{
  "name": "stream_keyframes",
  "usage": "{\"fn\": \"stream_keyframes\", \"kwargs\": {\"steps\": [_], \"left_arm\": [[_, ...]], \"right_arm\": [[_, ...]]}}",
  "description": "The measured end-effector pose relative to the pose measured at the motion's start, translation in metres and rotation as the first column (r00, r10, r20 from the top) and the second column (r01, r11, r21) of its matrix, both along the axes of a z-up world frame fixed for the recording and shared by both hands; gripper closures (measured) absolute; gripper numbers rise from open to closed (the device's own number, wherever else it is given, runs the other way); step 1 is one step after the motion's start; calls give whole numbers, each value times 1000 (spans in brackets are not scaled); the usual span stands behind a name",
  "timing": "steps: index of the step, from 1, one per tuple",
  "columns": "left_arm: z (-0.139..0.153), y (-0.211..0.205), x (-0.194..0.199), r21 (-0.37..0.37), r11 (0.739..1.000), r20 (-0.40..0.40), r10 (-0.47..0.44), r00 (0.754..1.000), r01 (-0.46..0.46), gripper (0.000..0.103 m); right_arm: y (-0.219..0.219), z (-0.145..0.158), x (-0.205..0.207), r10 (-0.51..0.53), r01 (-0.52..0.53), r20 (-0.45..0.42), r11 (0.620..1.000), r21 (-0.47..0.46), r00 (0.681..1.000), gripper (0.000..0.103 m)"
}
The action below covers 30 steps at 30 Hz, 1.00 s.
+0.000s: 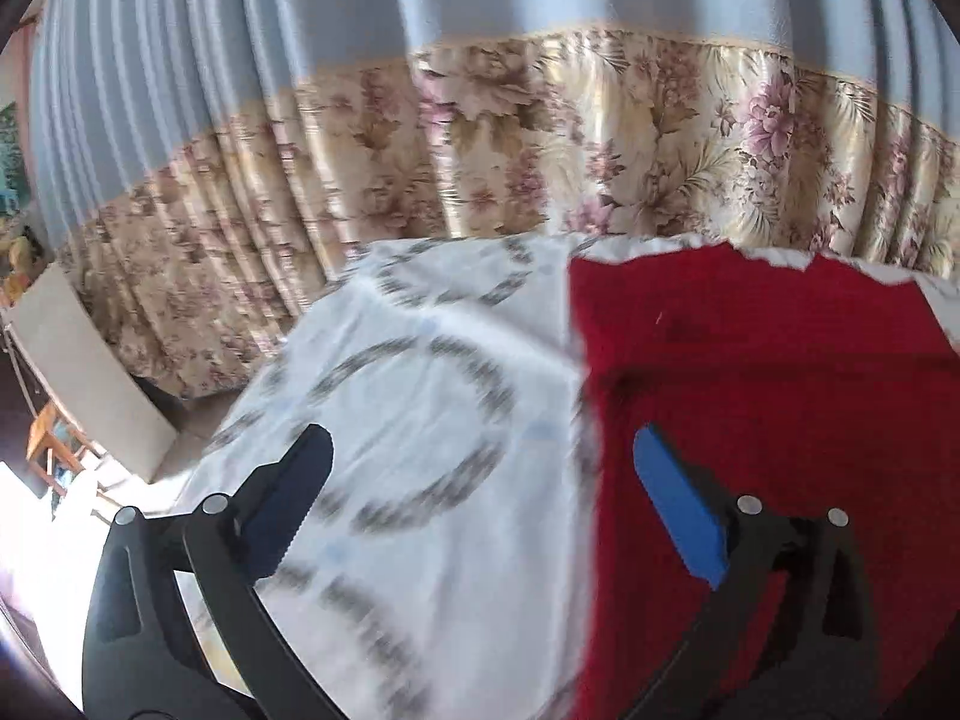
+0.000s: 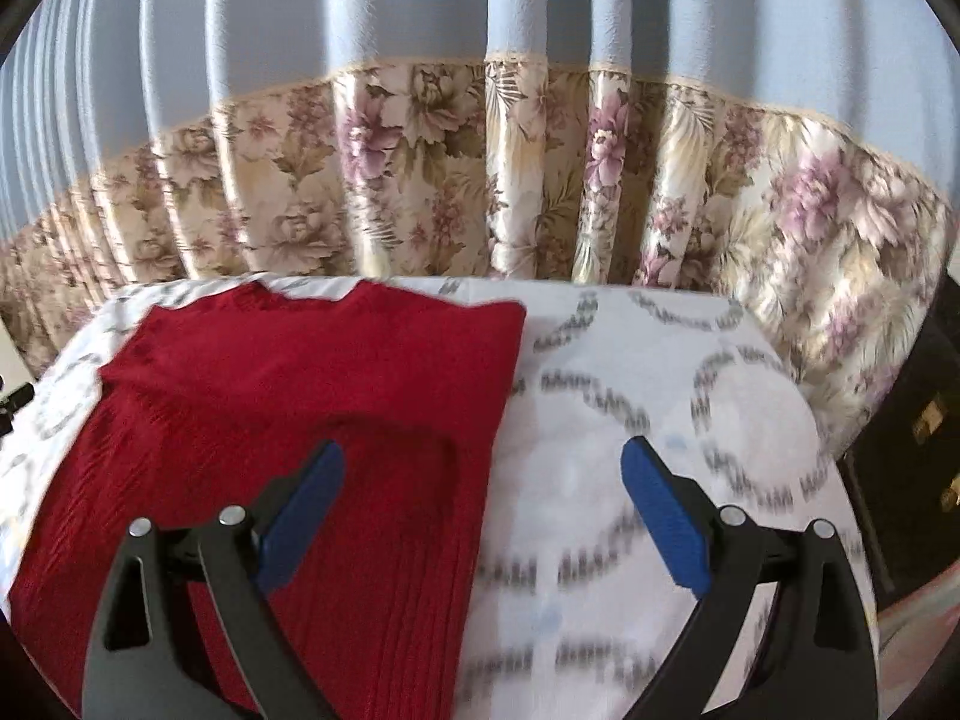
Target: Fold small clothes
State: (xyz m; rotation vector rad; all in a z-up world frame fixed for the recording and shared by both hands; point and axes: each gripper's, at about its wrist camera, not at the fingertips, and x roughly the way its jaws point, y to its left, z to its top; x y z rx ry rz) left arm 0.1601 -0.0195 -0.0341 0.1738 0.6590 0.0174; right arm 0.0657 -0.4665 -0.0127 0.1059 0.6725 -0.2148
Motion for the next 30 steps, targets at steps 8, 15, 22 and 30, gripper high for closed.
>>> {"fn": "stream_keyframes", "kwargs": {"steps": [8, 15, 22, 30], "left_arm": [[-16, 67, -124, -30, 999, 19, 45, 999, -44, 3], [-30, 87, -182, -117, 989, -3, 94, 996, -94, 3], [-47, 76, -193, -130, 990, -62, 52, 997, -60, 3], [-54, 56, -203, -121, 993, -74, -4, 997, -5, 3]], "right_arm": [[15, -24, -145, 4, -4, -3, 999, 36, 1000, 9], [34, -65, -217, -13, 20, -48, 987, 159, 999, 9], [61, -75, -213, 44, -37, -47, 989, 144, 998, 9], [77, -83, -208, 105, -95, -82, 989, 112, 991, 95]]}}
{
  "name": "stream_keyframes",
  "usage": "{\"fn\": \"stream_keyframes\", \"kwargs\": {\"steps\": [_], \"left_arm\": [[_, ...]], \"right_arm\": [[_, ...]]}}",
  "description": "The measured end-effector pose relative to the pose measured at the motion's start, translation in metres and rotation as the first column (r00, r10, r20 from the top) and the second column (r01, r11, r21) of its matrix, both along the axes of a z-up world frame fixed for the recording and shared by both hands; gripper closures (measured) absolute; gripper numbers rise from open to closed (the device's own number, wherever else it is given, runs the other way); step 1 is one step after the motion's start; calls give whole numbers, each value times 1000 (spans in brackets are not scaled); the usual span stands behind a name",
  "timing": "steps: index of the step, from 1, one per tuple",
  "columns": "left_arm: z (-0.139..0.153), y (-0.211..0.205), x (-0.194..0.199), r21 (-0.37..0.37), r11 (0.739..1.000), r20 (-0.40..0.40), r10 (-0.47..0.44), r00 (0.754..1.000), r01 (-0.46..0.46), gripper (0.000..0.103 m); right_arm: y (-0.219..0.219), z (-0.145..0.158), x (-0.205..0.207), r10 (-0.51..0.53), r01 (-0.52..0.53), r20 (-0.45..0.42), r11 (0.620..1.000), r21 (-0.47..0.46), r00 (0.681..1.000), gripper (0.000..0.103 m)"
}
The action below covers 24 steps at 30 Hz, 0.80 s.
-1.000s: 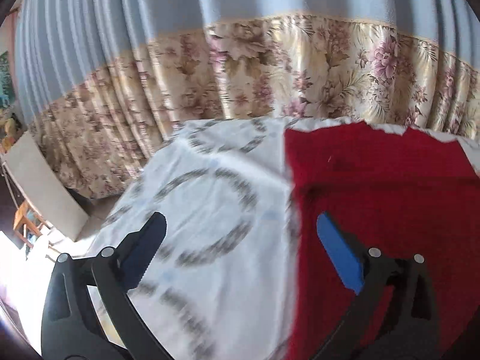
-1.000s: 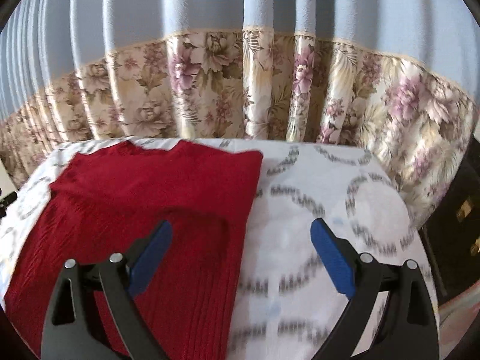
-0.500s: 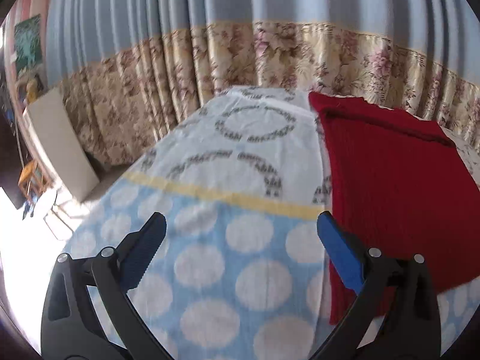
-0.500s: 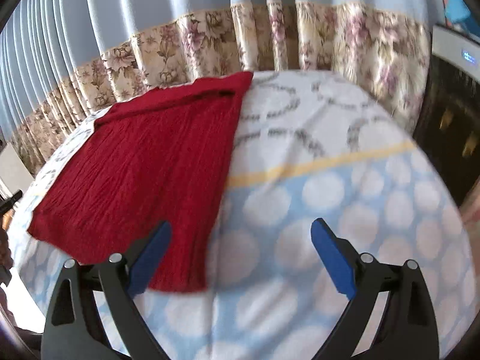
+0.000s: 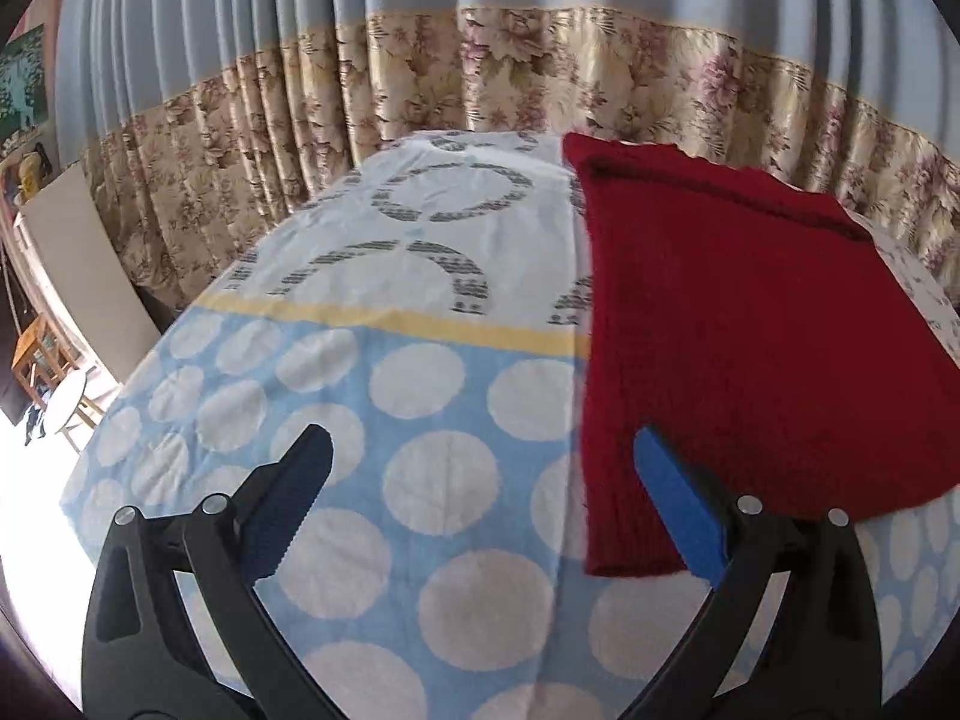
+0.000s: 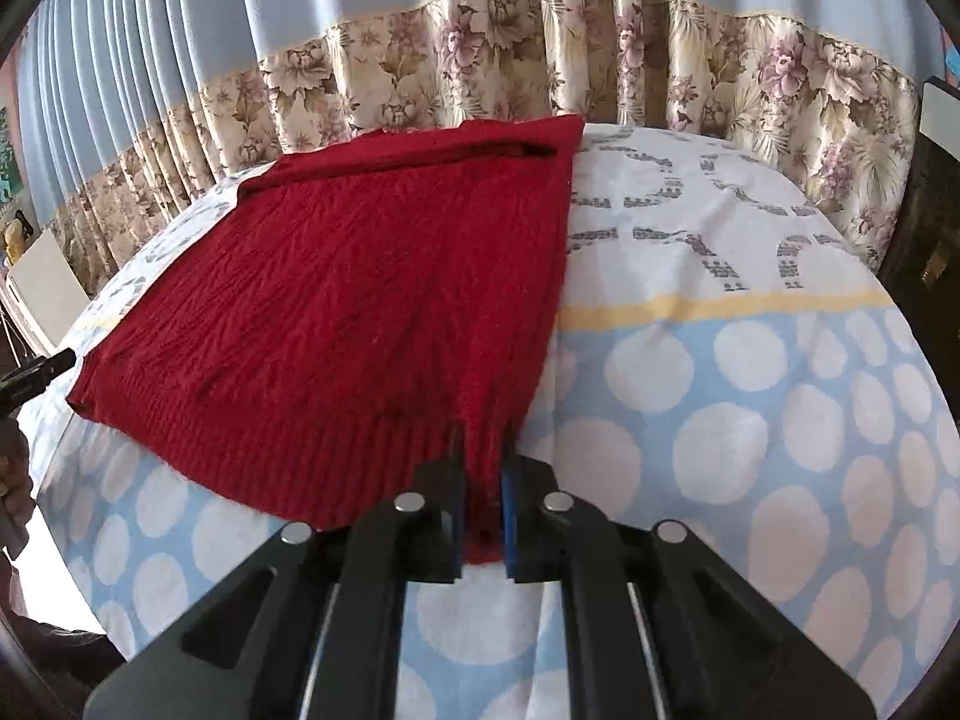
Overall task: Fold small clothes
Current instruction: 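Grasp the sweater hem with the right gripper while the left gripper grasps the edge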
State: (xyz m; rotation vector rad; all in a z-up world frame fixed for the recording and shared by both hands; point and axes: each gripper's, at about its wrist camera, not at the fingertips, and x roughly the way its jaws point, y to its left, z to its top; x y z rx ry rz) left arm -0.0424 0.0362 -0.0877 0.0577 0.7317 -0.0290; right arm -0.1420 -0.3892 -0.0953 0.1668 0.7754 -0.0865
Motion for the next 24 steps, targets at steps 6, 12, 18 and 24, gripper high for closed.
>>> {"fn": "stream_keyframes", "kwargs": {"steps": [6, 12, 18, 24], "left_arm": [[-7, -12, -3, -25, 999, -38, -44, 998, 43, 3], [-14, -26, -1, -50, 996, -76, -83, 994, 79, 4], [-17, -43, 2, -85, 988, -127, -140, 982, 129, 55], [6, -58, -9, -122, 981, -73, -159, 984, 150, 97]], "right_arm": [[-4, 1, -1, -4, 4, 11, 1000, 19, 1000, 95], [-8, 0, -1, -4, 3, 16, 999, 46, 1000, 94], [-12, -1, -2, -5, 3, 25, 998, 68, 1000, 94], [-10, 0, -2, -4, 2, 32, 998, 67, 999, 94]]}}
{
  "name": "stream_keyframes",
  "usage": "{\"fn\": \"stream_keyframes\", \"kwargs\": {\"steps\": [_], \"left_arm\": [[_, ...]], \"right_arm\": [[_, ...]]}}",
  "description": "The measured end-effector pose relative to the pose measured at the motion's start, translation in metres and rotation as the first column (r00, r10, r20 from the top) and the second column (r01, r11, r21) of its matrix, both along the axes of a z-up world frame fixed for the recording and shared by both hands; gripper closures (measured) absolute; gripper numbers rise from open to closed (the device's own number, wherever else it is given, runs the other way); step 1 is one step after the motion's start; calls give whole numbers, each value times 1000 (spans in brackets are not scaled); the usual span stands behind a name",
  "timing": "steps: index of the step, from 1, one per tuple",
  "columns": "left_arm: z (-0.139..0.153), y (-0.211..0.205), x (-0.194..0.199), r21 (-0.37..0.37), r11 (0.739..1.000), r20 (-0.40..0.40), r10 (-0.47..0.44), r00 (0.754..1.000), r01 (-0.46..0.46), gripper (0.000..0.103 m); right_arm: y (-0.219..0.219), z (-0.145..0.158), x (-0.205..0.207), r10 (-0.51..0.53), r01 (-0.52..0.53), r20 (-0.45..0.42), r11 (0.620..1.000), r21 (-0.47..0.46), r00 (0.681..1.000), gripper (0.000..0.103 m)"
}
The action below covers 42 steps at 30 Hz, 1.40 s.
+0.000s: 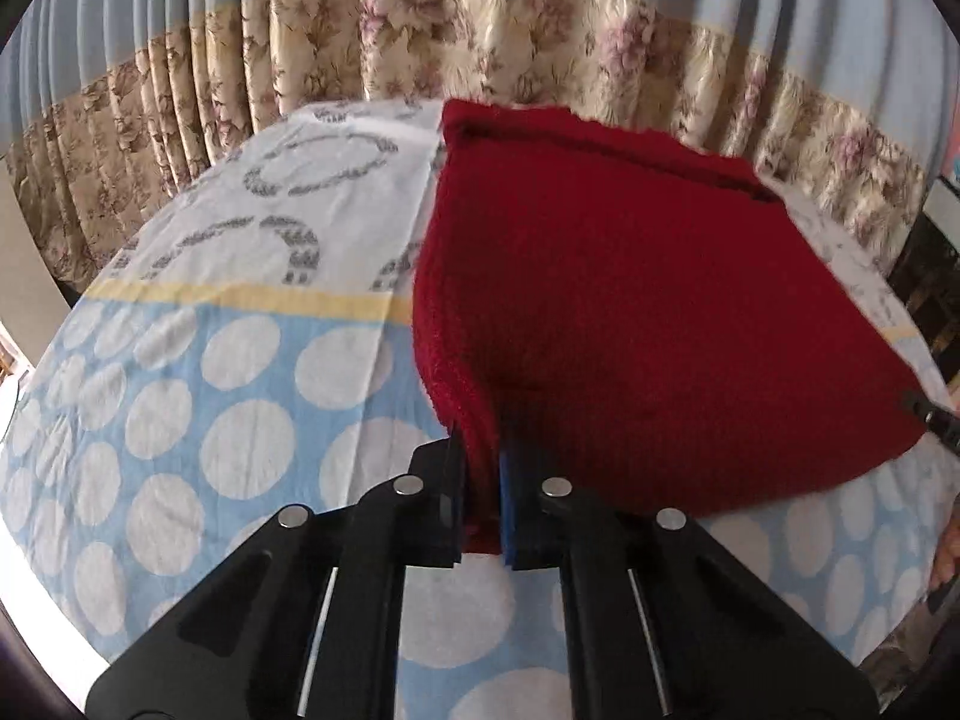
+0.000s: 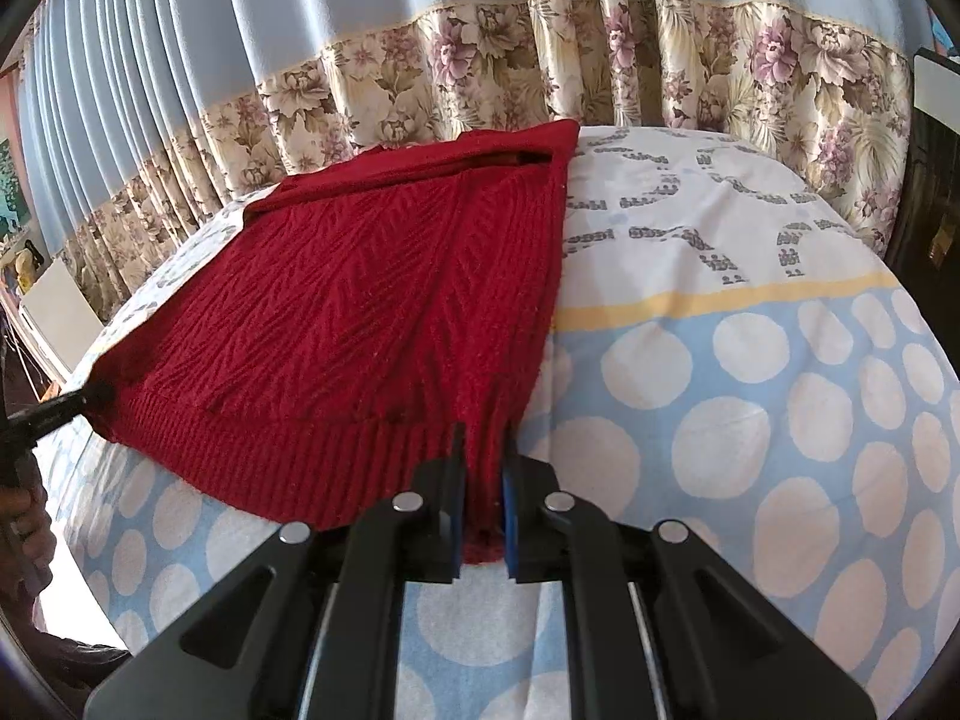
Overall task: Fold small clothes
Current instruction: 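Grasp the sweater hem with the right gripper while the left gripper grasps the edge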
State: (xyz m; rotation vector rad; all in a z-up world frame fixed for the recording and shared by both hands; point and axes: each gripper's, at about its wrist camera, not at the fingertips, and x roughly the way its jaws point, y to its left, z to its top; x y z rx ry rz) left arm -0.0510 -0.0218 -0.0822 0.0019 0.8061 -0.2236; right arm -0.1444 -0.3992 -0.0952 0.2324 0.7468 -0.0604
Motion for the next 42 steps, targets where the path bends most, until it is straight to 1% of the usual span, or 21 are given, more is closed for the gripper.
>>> {"fn": "stream_keyframes", "kwargs": {"steps": [2, 5, 8, 12, 15, 20, 22, 24, 26, 27, 29, 31, 37, 41, 42], "left_arm": [[5, 5, 0, -19, 1000, 3, 15, 1000, -15, 97], [7, 11, 2, -23, 999, 6, 29, 1000, -29, 97], [15, 17, -1, -30, 999, 30, 31, 999, -30, 97], [30, 23, -7, -41, 999, 67, 28, 997, -25, 97], [39, 31, -12, -67, 997, 78, 35, 996, -30, 97], [50, 37, -28, -65, 998, 94, 22, 995, -16, 97], [50, 38, -34, -60, 998, 97, 20, 995, -14, 97], [46, 39, -36, -53, 998, 84, 17, 996, -13, 97], [34, 40, -34, -36, 999, 54, 17, 998, -15, 97], [23, 40, -30, -28, 999, 25, 25, 999, -24, 97], [12, 40, -24, -27, 999, -9, 32, 999, -32, 97], [9, 40, -23, -20, 999, -10, 37, 999, -37, 97], [20, 40, -13, -41, 998, 12, 40, 999, -39, 97], [34, 36, -1, -59, 997, 45, 45, 998, -42, 97], [38, 33, 3, -53, 998, 62, 47, 997, -43, 97]], "right_arm": [[0, 1, 0, 1, -1, 4, 1000, -6, 1000, 94], [-1, 7, -4, -3, 3, 22, 1000, -14, 1000, 94], [-4, 19, -12, -11, 12, 61, 1000, -8, 998, 95], [-6, 39, -22, 7, -5, 106, 1000, -24, 994, 95], [-4, 52, -32, 14, -8, 135, 999, -42, 991, 95], [-6, 66, -48, 10, -4, 166, 999, -41, 986, 96], [-8, 66, -52, 5, 2, 167, 999, -37, 986, 96], [-11, 63, -55, -3, 7, 159, 1000, -24, 987, 96], [-14, 52, -52, -7, 7, 126, 1000, -5, 992, 95], [-16, 46, -50, -5, 5, 109, 1000, 0, 994, 95], [-16, 36, -44, 2, -2, 80, 1000, 9, 997, 95], [-14, 33, -42, 7, -7, 79, 1000, 6, 997, 95], [-17, 46, -36, 14, -14, 114, 1000, 0, 993, 95], [-20, 58, -25, 25, -24, 144, 1000, -7, 989, 95], [-21, 61, -22, 24, -22, 153, 1000, -13, 988, 95]]}}
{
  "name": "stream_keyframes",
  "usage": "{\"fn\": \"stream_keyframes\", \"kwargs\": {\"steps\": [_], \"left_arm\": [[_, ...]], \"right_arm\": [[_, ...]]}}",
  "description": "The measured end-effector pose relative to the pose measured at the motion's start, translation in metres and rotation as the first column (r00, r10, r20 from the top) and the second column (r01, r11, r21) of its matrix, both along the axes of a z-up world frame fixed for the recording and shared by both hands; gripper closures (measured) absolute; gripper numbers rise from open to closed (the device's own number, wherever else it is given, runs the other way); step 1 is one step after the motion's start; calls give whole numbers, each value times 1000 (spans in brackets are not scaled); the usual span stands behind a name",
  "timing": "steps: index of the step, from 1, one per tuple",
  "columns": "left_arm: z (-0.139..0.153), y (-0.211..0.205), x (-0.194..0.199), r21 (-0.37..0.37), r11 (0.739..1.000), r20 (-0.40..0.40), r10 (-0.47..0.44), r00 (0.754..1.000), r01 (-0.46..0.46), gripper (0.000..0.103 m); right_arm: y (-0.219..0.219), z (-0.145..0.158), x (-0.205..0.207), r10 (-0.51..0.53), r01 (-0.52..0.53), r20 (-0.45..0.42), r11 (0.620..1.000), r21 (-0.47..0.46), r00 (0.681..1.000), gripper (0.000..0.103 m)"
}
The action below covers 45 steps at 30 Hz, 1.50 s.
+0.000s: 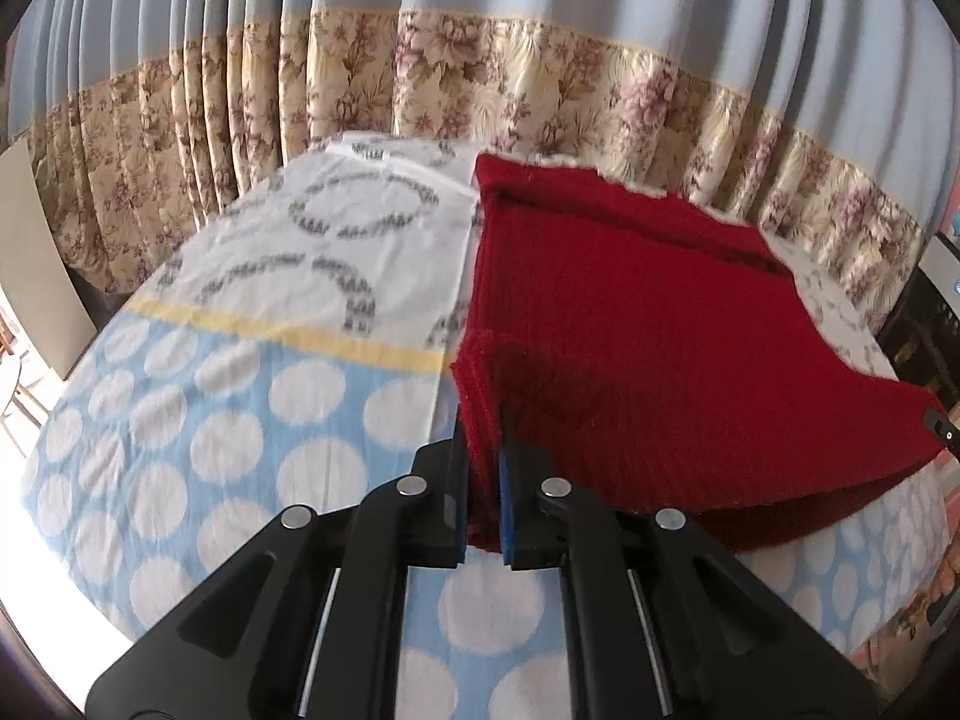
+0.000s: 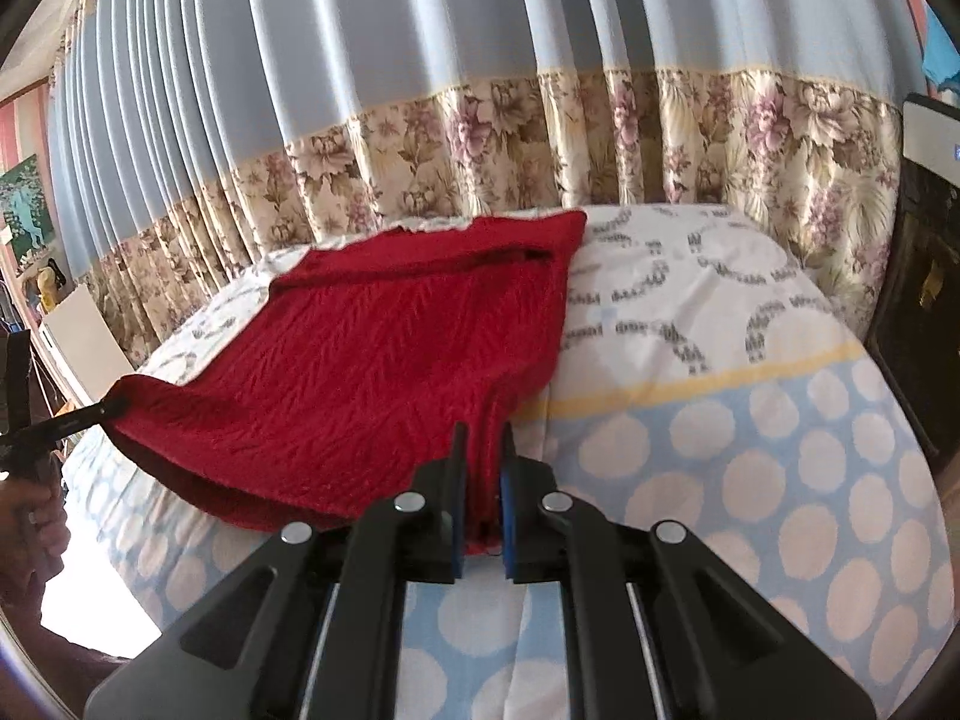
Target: Fold small clothes
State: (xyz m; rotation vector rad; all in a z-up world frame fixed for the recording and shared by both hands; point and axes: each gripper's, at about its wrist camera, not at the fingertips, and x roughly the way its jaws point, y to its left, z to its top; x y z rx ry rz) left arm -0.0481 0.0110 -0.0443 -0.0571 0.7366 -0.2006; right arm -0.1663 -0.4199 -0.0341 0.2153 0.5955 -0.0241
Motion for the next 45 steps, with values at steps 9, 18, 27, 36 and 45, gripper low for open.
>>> {"fn": "stream_keyframes", "kwargs": {"steps": [9, 18, 27, 36, 45], "left_arm": [[35, -20, 46, 33, 999, 128, 8, 992, -12, 97], [71, -47, 121, 102, 994, 239, 10, 971, -35, 97], [80, -78, 205, 183, 982, 258, -1, 966, -48, 96], [61, -102, 283, 214, 972, 235, 42, 971, -94, 95], [34, -124, 357, 279, 951, 193, 81, 978, -134, 95]], "right_arm": [[-4, 35, 42, -8, 13, 71, 997, -73, 997, 95], [-16, 67, 112, -4, 18, 109, 991, -132, 994, 95], [-39, 79, 202, -29, 44, 111, 990, -134, 993, 95], [-56, 61, 281, -63, 72, 74, 989, -128, 995, 95], [-70, 38, 361, -96, 93, -13, 986, -136, 995, 95]]}}
